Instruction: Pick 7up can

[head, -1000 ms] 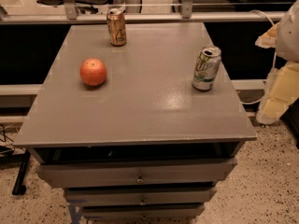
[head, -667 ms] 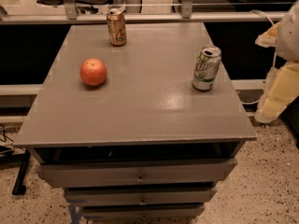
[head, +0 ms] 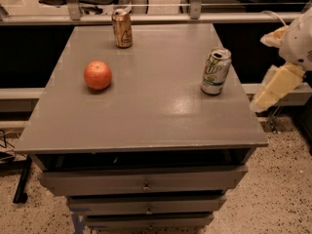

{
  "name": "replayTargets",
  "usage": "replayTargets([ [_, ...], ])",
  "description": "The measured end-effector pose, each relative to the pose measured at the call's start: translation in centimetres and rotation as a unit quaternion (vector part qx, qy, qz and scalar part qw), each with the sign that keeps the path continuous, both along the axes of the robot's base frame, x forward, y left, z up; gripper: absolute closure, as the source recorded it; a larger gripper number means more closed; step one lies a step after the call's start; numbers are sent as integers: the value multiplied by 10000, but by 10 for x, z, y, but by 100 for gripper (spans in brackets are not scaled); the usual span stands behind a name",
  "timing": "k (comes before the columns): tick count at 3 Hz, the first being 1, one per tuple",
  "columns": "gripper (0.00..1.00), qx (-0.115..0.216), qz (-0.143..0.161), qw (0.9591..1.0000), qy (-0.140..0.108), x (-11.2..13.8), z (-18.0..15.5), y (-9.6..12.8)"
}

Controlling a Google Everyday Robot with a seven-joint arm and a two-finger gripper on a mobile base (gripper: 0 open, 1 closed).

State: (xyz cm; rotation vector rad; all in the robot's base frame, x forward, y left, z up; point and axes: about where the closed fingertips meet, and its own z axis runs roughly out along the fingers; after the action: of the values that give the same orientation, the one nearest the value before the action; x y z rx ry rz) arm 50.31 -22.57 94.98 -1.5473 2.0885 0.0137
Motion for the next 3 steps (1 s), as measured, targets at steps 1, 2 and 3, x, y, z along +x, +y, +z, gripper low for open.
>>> replayTargets([
  [1, 0, 889, -91, 9959, -155, 39, -20, -1],
  [2, 0, 1950, -48, 9805, -241, 76, -42, 8],
  [3, 0, 2846, 95, 9582, -283, 104, -55, 26],
])
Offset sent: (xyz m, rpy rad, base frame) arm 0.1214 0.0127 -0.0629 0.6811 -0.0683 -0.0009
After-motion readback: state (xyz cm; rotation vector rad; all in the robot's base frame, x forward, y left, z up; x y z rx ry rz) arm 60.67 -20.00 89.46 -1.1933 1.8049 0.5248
